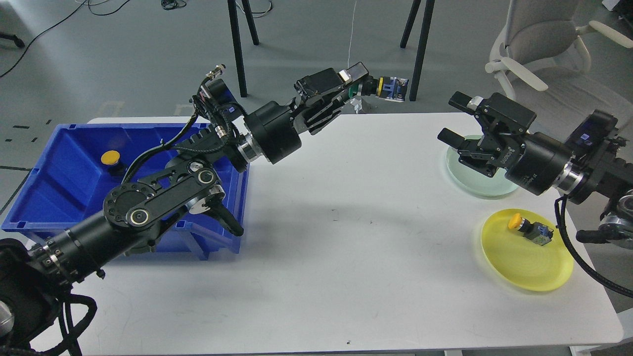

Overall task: Pass button and place on color plate
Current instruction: 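Move the right gripper to the green button held by the left gripper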

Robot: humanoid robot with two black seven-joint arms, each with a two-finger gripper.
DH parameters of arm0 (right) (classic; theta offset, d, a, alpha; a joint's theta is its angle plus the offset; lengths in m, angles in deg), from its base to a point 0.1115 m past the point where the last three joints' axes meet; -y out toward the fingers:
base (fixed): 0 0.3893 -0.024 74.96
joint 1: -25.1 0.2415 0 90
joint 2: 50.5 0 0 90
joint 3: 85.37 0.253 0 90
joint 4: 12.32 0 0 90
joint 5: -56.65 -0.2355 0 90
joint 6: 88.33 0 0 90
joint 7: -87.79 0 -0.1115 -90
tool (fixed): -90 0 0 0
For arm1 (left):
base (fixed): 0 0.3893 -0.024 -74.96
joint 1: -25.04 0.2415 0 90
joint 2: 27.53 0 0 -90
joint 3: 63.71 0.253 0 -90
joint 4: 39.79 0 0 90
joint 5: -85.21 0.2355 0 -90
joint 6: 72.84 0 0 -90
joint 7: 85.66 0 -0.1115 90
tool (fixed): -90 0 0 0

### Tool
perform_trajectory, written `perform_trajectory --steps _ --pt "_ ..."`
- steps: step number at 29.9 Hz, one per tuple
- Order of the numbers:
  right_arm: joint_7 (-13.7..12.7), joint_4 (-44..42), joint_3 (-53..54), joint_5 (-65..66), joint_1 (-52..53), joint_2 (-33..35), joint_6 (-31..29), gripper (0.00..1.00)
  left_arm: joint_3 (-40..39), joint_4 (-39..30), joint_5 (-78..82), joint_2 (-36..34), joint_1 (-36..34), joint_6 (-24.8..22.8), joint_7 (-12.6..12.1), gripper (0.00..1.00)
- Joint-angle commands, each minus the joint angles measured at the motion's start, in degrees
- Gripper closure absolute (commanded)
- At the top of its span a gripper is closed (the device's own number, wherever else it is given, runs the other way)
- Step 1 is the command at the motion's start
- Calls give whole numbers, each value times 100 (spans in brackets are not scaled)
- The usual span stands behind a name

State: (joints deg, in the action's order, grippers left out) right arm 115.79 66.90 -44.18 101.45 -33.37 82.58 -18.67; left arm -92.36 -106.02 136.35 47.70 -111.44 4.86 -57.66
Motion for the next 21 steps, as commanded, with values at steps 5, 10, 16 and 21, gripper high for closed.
perform_trajectory --steps 5,10,16,21 --pt "0 14 -15 -33 291 -317 311 6 0 -4 1 9 -10 -1 0 67" --pt "0 32 -155 -33 625 -317 302 8 0 -4 -7 9 -10 -1 0 67" --pt "0 50 -691 -33 1222 -274 285 8 0 -4 -7 9 -18 -1 0 67" --pt "0 49 -947 -7 1302 -291 285 8 0 4 -16 9 -27 -10 0 67"
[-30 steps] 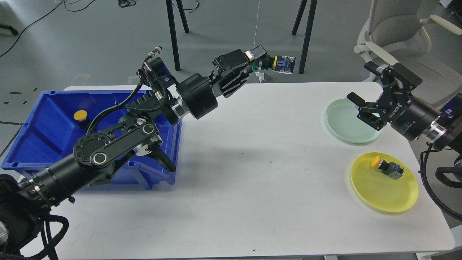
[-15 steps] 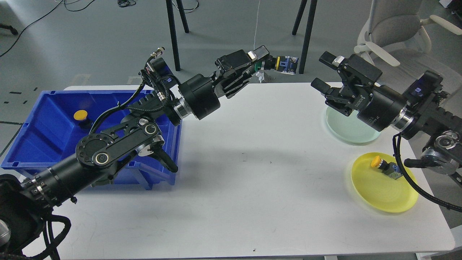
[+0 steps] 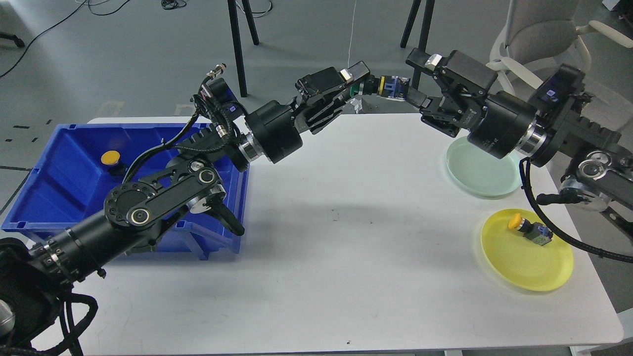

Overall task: Pass button and place on color plate
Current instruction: 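Move the right gripper to the green button held by the left gripper, then close the right gripper on the green button and release the left gripper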

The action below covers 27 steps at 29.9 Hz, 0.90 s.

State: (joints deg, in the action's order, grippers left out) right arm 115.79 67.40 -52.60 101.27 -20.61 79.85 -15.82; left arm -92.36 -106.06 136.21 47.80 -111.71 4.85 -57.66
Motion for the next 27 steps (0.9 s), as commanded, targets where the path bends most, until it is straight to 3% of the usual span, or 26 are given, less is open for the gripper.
perform_trajectory --steps 1,27 --pt "0 0 -113 12 26 -36 1 9 -1 9 -2 0 -1 -8 0 67" --pt "0 132 -148 56 18 -80 -8 29 -1 44 -2 0 -19 -44 0 67"
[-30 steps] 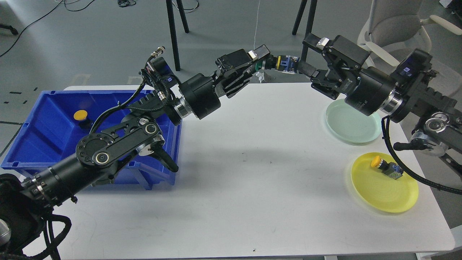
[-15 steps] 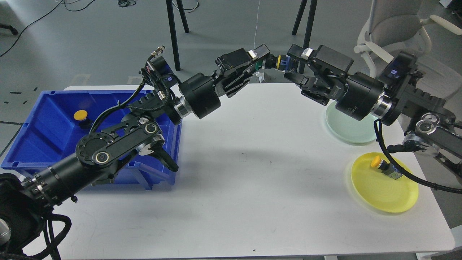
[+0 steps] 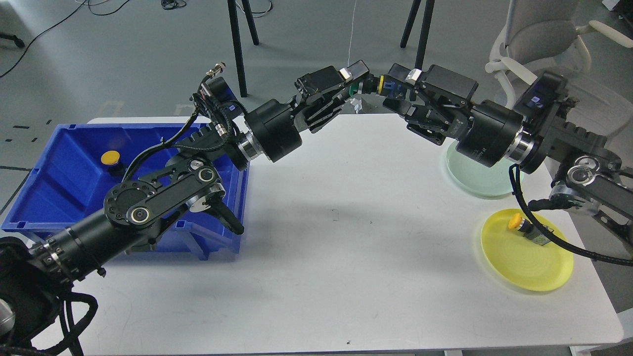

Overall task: Pass button and place on color plate
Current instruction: 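Close the right gripper on the green button and release the left gripper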

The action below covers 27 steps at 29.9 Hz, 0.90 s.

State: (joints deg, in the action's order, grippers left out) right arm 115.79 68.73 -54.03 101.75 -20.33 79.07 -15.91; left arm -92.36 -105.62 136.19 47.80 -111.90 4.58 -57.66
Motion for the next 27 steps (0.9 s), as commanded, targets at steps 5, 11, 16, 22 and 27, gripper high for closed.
perform_trajectory --steps 5,11,16,22,27 --pt "0 -28 -5 25 -19 -11 35 29 8 0 0 0 1 -26 0 67" --pt "0 -55 -5 7 -28 -11 255 30 0 0 0 0 1 -35 0 67" --pt "0 -37 -5 -2 -37 -28 281 35 0 0 0 0 1 -35 0 67" --pt "0 -20 -189 16 16 -125 281 42 0 0 0 0 1 -26 0 67" --pt "0 -28 -234 25 25 -134 281 42 0 8 0 0 1 -17 0 67"
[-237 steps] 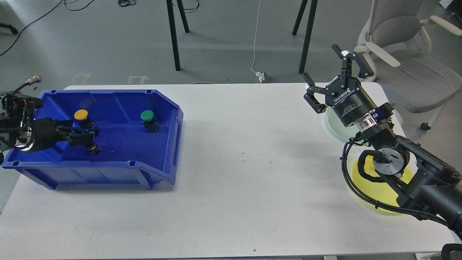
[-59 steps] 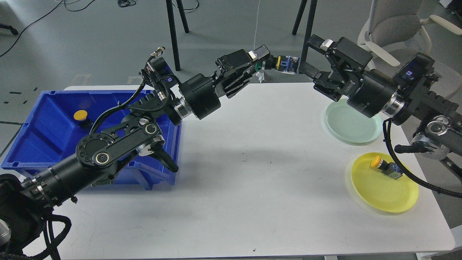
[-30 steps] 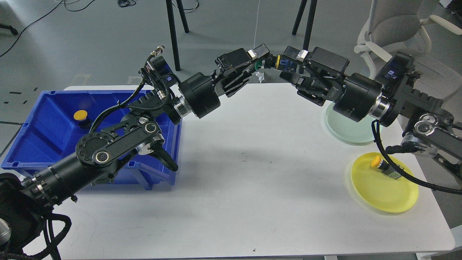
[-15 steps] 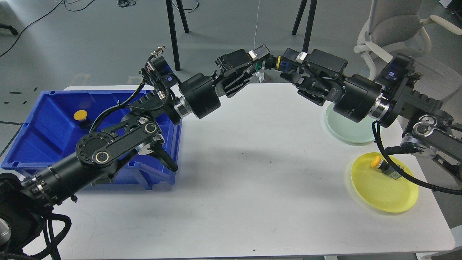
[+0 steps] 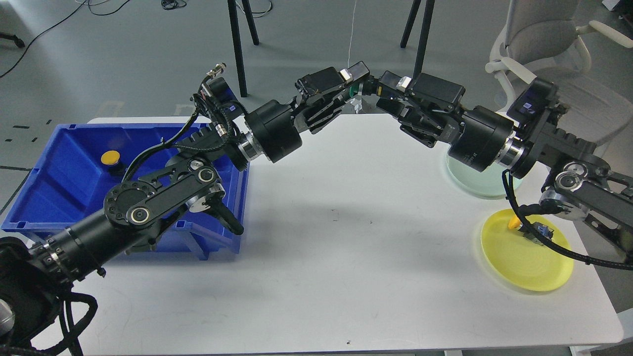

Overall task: Pass button and place on color plate
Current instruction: 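Close the right gripper on the green button and release the left gripper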

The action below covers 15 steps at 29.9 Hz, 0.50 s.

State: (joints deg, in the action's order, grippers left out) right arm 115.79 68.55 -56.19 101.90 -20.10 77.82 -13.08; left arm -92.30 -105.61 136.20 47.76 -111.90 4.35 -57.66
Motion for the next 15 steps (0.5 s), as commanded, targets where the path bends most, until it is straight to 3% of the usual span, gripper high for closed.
perform_trajectory --steps 1,11,15 --pt "-1 -10 -18 10 19 -9 -1 43 -7 -1 -1 4 1 6 0 67" --pt "-1 -19 -26 1 63 -9 25 50 -7 8 -1 4 1 6 0 64" --pt "-1 -10 -26 10 63 0 25 64 -7 -1 -1 4 0 -2 0 60"
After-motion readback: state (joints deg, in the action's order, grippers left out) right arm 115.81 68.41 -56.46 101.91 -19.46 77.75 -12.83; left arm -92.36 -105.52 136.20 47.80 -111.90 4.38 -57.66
